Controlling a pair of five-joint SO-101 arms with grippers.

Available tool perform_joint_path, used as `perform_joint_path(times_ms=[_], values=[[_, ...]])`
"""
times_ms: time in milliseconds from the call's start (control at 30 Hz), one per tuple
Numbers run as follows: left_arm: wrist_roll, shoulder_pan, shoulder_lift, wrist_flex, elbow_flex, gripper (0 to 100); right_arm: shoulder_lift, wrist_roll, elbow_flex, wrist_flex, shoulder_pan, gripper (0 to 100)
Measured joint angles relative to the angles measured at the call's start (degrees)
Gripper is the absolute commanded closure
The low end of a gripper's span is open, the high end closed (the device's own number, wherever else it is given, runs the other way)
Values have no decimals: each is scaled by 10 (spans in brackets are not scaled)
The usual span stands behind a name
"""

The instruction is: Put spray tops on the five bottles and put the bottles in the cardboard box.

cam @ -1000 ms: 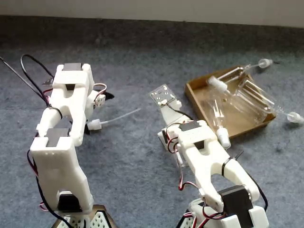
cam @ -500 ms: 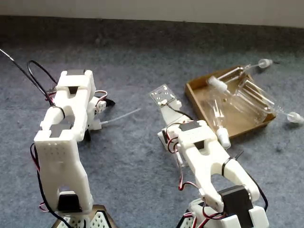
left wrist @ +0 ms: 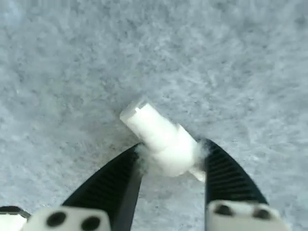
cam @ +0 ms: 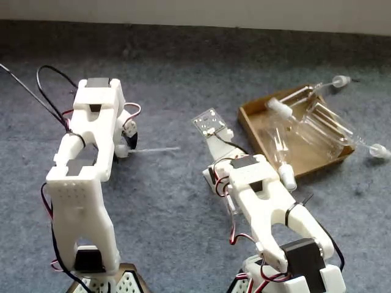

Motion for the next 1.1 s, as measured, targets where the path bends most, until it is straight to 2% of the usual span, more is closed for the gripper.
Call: perform_joint_path(times_ms=[267,633,833,1033,1100], values=[[-203,-2,2,1,-22,976,0,0,0,0,0,874],[-525,11,3,1,-54,972,0,0,0,0,0,874],[-753,42,3,1,-54,961,0,0,0,0,0,874],[-784,52,3,1,-54,732,0,0,0,0,0,874],[-785,52,3,1,-54,685,0,0,0,0,0,874]])
